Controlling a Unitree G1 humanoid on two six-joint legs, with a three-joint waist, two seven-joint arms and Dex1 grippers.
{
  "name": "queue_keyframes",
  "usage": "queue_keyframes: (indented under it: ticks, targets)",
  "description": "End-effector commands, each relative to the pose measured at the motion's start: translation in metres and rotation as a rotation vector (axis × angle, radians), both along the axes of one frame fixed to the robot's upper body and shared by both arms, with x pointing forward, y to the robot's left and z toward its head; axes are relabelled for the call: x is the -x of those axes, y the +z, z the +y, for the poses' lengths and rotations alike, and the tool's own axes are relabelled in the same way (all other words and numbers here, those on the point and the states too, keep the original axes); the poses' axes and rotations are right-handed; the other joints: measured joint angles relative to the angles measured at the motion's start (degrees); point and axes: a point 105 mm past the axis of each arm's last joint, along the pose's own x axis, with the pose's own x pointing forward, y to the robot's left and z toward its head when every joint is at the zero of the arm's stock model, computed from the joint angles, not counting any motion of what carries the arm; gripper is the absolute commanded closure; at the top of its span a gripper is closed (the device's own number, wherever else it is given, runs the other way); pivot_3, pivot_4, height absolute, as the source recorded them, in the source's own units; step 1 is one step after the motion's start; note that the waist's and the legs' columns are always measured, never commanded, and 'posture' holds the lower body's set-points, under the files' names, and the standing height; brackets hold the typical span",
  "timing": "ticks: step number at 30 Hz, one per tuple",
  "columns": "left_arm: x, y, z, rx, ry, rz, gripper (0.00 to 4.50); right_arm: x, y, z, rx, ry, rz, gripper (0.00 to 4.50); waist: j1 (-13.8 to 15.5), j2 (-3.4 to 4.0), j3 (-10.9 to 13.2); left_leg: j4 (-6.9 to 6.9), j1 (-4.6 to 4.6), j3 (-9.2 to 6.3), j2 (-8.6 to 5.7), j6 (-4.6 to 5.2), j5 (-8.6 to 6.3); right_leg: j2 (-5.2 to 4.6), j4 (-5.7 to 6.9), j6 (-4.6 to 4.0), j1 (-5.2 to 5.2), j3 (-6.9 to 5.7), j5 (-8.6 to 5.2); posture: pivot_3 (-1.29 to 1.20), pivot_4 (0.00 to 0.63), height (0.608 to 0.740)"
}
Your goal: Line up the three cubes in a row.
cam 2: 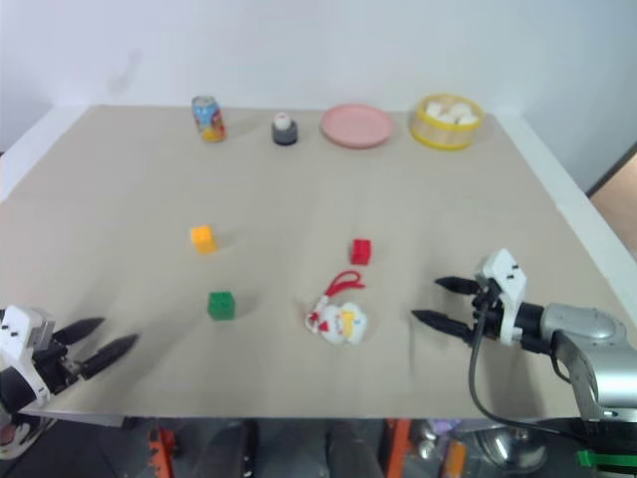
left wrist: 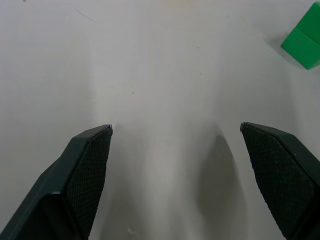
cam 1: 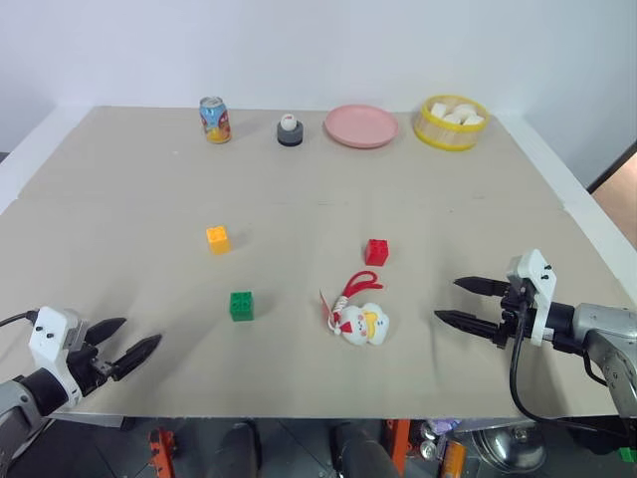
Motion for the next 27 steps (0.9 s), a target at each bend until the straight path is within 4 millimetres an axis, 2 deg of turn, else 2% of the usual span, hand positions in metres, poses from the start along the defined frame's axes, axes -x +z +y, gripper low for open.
queue_keyframes:
  ticks: [1, 3, 8, 14, 17, 20, 27]
  targets:
    - [-0.007, 0.009, -0.009, -0.002, -0.055, -0.061, 0.25, 0.0, 0.013, 0.005, 0.007, 0.019, -0.049, 0.0, 0.0, 0.0, 0.0, -0.01, 0.0, 0.0, 0.01, 0.0, 0.0, 0.01, 0.0, 0.0, 0.0, 0.0, 0.0, 0.0, 0.15, 0.74]
    - [-0.016, 0.027, -0.025, 0.004, -0.156, -0.141, 0.25, 0.0, 0.024, 0.014, 0.006, 0.053, -0.078, 0.0, 0.14, 0.03, 0.01, 0.0, 0.02, 0.0, 0.0, 0.0, 0.0, 0.02, 0.04, 0.0, 0.0, 0.0, 0.0, 0.0, 0.15, 0.74]
    - [-0.025, 0.064, -0.056, 0.014, -0.372, -0.28, 0.25, 0.0, 0.052, 0.036, -0.008, 0.163, -0.119, 0.0, -0.02, 0.02, 0.02, 0.21, 0.04, 0.01, -0.01, 0.02, 0.06, 0.0, 0.09, 0.01, 0.07, 0.03, 0.13, 0.0, 0.15, 0.74]
    - [-0.025, 0.095, -0.097, 0.038, -0.591, -0.363, 0.25, 0.01, 0.061, 0.061, 0.019, 0.341, -0.083, 0.0, 0.03, 0.02, 0.01, 0.16, 0.02, 0.01, 0.01, 0.03, 0.06, 0.02, 0.1, 0.07, 0.09, 0.02, 0.11, 0.0, 0.15, 0.74]
    - [-0.025, 0.097, -0.118, 0.026, -0.683, -0.37, 0.25, 0.014, 0.058, 0.073, 0.035, 0.427, -0.063, 0.0, 0.03, 0.03, 0.02, 0.16, 0.0, -0.02, 0.01, 0.03, 0.05, 0.06, 0.11, 0.1, 0.09, 0.02, 0.08, 0.0, 0.15, 0.74]
    - [-0.02, 0.091, -0.146, 0.048, -0.798, -0.358, 0.25, 0.012, 0.042, 0.088, 0.088, 0.509, -0.056, 0.0, 0.0, 0.03, 0.02, 0.16, 0.04, -0.02, 0.0, 0.04, 0.05, 0.07, 0.1, 0.13, 0.15, 0.02, 0.08, 0.0, 0.15, 0.74]
    - [-0.021, 0.079, -0.171, 0.053, -0.909, -0.337, 0.25, -0.001, 0.017, 0.106, 0.185, 0.576, -0.097, 0.0, 0.0, 0.03, 0.02, 0.26, 0.05, -0.08, 0.0, 0.05, 0.06, 0.11, 0.14, 0.17, 0.2, 0.02, 0.12, 0.0, 0.15, 0.74]
